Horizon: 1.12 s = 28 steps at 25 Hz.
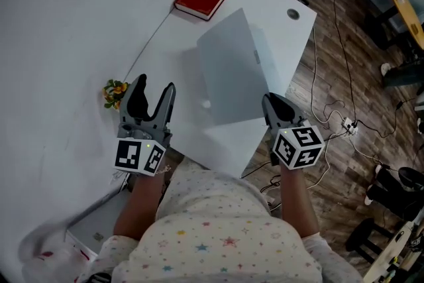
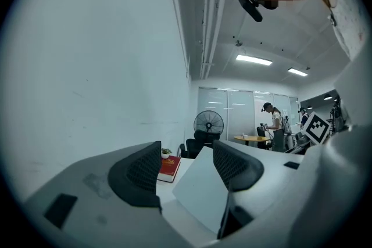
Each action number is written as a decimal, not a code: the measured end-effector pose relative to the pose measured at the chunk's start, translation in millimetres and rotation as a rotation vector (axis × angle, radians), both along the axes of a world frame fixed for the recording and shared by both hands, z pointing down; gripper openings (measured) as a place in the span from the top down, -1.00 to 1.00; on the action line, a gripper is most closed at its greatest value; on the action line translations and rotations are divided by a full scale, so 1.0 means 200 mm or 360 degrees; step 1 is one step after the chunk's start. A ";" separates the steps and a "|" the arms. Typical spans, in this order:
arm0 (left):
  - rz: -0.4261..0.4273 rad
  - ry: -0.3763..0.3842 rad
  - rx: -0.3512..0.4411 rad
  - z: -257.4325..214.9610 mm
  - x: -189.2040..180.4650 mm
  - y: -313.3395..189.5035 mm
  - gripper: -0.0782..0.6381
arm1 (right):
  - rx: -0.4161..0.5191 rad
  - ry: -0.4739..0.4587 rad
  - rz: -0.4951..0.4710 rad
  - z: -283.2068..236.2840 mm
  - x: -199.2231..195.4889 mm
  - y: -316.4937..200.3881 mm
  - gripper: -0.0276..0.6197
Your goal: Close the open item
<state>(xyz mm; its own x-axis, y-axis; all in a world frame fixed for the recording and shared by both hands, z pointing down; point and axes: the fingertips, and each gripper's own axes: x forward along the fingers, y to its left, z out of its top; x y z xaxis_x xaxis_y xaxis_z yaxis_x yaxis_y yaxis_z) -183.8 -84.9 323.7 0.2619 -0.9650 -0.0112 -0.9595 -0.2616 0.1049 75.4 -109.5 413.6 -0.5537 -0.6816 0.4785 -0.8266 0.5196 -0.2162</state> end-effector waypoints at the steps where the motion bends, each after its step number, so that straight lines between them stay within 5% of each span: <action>1: 0.0011 0.0001 -0.0003 0.00 0.01 -0.01 0.06 | 0.0001 0.0000 0.0005 0.00 0.01 0.00 0.78; 28: 0.0268 0.0029 -0.0214 0.35 0.22 -0.21 0.06 | -0.0091 0.0116 0.0253 0.24 0.30 -0.07 0.76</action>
<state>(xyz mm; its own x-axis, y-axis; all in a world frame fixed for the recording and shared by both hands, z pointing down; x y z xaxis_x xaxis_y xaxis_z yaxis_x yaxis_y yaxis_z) -139.5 -126.7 393.0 0.4206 -0.9007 0.1087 -0.9010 -0.4006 0.1665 135.9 -124.1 461.0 -0.4035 -0.7283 0.5539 -0.9119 0.3695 -0.1785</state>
